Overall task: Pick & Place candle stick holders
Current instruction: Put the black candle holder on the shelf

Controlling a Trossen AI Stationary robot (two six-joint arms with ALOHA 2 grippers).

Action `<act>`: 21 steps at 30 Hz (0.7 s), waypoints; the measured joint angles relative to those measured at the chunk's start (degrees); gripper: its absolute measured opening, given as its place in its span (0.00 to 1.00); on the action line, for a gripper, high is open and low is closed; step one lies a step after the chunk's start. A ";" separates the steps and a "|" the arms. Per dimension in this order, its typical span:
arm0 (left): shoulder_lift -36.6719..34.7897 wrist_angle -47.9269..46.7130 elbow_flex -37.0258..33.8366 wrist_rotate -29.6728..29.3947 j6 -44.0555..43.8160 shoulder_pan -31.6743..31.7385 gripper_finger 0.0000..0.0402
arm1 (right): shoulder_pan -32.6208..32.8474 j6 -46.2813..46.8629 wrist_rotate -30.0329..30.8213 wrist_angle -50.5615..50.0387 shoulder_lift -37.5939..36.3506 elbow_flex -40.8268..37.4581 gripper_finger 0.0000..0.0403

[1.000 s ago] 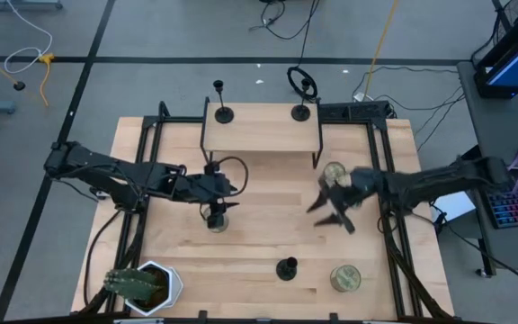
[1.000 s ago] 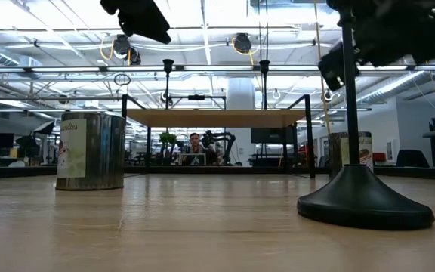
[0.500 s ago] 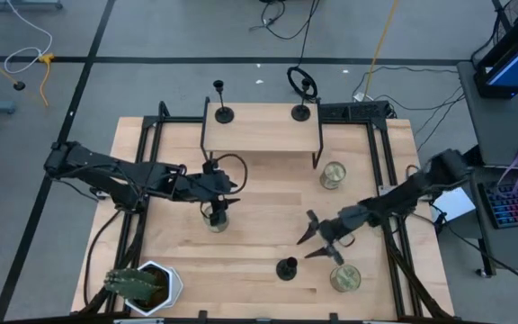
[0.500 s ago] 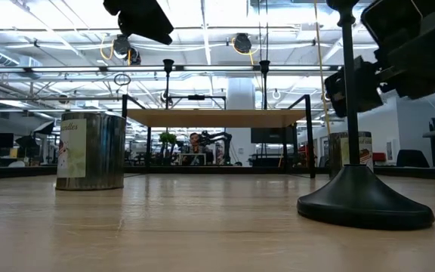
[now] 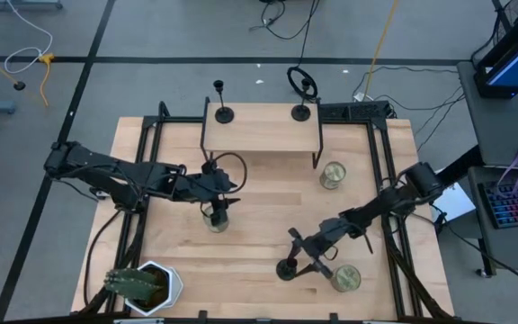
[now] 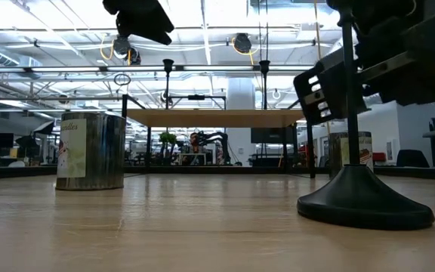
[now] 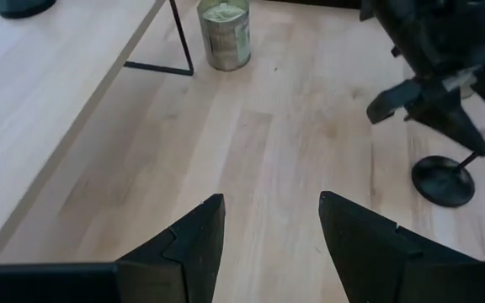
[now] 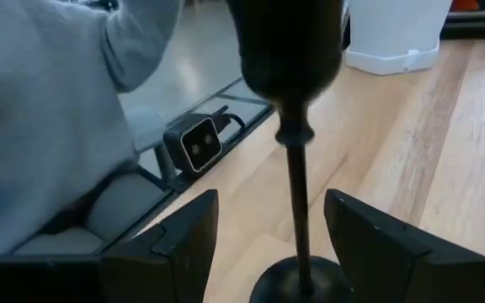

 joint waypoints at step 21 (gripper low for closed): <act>0.00 1.53 0.00 -1.87 -13.20 -5.48 0.50 | -3.84 3.55 3.72 7.16 0.37 0.28 0.03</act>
